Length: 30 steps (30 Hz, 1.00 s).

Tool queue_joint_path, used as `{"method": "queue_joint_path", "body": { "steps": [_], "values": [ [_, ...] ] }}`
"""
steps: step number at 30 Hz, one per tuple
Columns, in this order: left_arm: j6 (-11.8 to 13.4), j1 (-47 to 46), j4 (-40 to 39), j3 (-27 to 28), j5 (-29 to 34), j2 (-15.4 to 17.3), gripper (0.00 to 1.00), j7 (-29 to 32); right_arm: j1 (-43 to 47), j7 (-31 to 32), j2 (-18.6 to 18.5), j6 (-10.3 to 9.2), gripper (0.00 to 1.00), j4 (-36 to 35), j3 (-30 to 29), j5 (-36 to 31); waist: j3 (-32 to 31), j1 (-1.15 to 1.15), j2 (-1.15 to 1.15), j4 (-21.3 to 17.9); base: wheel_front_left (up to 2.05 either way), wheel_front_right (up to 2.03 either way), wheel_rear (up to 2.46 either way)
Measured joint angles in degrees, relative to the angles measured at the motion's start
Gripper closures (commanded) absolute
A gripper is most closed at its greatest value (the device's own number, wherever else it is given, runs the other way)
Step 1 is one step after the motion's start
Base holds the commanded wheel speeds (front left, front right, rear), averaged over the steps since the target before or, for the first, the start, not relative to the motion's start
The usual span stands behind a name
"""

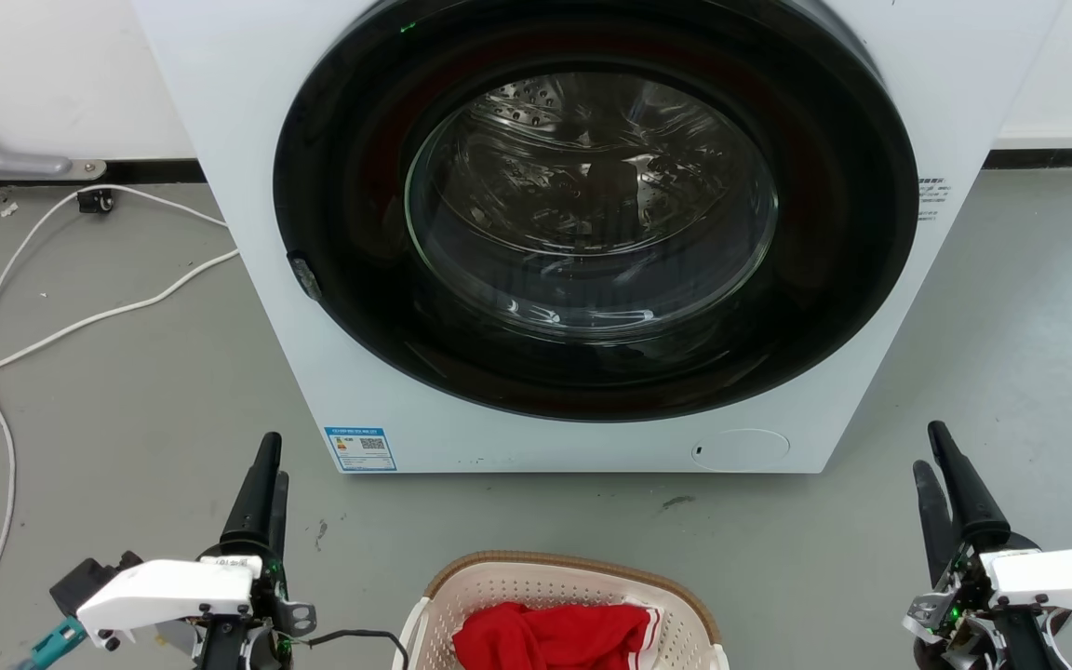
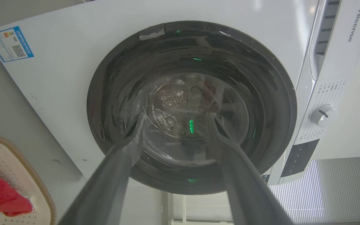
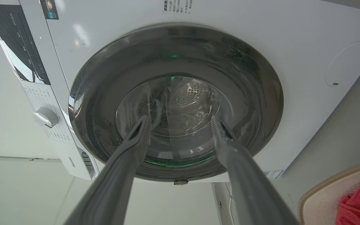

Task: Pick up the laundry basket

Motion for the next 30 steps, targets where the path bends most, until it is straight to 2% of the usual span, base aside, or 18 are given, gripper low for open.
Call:
{"method": "queue_joint_path", "body": {
  "steps": [21,30],
  "values": [
    [0.0,-0.9,-4.2,-3.0,26.7,0.0,0.0,-4.9,-0.3,-4.8,0.0,0.01,0.0,-3.2,1.3,-30.7,0.2,0.0,0.0,0.1,0.0,0.0,0.0],
    [0.5,-1.1,-3.9,-4.5,35.5,0.0,0.0,-6.8,-0.3,-6.6,0.0,0.01,0.0,-2.9,1.7,-40.2,0.1,0.0,0.0,0.2,0.0,0.0,0.0]
  ]
}}
